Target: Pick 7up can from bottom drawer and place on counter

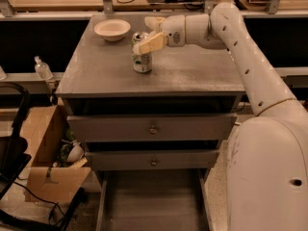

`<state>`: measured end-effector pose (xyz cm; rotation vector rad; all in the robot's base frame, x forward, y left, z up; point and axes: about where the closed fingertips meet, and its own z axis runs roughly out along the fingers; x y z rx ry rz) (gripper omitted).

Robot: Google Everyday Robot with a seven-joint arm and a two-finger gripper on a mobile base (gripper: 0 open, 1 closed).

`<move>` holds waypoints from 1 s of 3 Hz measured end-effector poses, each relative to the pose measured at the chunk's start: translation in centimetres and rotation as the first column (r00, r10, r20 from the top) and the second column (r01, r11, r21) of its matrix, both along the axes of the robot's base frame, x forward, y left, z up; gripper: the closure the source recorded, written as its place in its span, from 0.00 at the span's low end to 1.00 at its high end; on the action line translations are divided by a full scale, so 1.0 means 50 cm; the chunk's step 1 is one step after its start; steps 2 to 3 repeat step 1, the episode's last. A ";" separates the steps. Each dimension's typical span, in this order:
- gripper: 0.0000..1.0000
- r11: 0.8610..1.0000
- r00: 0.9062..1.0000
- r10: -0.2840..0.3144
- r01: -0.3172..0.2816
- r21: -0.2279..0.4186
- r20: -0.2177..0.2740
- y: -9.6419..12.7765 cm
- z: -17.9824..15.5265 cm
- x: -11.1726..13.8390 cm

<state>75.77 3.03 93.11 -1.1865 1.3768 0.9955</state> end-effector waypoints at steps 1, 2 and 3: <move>0.00 1.000 1.000 0.000 0.000 0.000 0.000 0.000 0.000 0.000; 0.00 1.000 1.000 0.000 0.000 0.000 0.000 0.000 0.000 0.000; 0.00 1.000 1.000 0.000 0.000 0.000 0.000 0.000 0.000 0.000</move>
Offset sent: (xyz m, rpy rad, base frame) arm 0.0000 0.0000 0.0000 0.0000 0.0000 0.0000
